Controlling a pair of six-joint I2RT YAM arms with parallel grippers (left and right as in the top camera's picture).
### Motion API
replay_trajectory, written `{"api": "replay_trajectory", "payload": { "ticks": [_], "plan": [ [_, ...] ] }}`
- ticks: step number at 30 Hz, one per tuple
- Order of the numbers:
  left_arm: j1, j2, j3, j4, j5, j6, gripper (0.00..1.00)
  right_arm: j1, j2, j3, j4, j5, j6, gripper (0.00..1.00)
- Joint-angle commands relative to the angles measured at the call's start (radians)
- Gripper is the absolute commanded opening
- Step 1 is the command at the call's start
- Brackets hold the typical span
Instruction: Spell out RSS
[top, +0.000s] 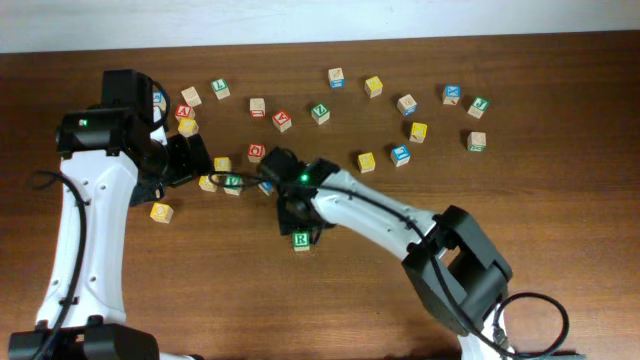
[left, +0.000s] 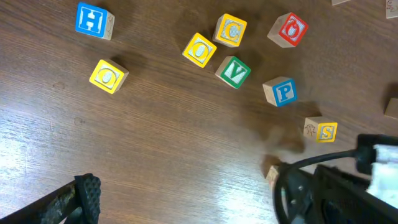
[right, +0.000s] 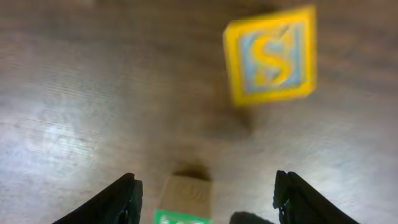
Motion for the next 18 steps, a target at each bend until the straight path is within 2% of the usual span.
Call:
{"api": "replay_trajectory", "payload": {
  "ticks": [1, 4, 5, 9, 11, 14, 15, 17, 18],
  "plan": [
    [0.002, -0.002, 0.005, -0.001, 0.010, 0.008, 0.99, -0.079, -0.010, 0.061, 0.021, 0.021, -0.227, 0.60],
    [0.002, -0.002, 0.005, -0.001, 0.010, 0.008, 0.99, -0.096, -0.006, 0.061, 0.081, 0.033, -0.435, 0.66],
    [0.002, -0.002, 0.005, -0.001, 0.010, 0.008, 0.99, -0.097, -0.004, 0.060, 0.090, 0.032, -0.448, 0.66],
    [0.002, -0.002, 0.005, -0.001, 0.010, 0.008, 0.99, -0.095, 0.001, 0.023, 0.121, 0.032, -0.412, 0.64],
    [0.002, -0.002, 0.005, -0.001, 0.010, 0.008, 0.99, -0.095, 0.010, 0.018, 0.141, 0.032, -0.410, 0.59],
    [0.002, -0.002, 0.005, -0.001, 0.010, 0.008, 0.99, -0.095, 0.045, 0.018, 0.144, 0.032, -0.404, 0.58],
    [0.002, -0.002, 0.005, -0.001, 0.010, 0.008, 0.99, -0.096, 0.057, 0.018, 0.143, 0.040, -0.361, 0.54],
    [0.002, -0.002, 0.005, -0.001, 0.010, 0.008, 0.99, -0.096, 0.068, 0.018, 0.144, 0.040, -0.342, 0.52],
    [0.002, -0.002, 0.005, -0.001, 0.010, 0.008, 0.99, -0.096, 0.068, 0.018, 0.143, 0.052, -0.342, 0.45]
  ]
}}
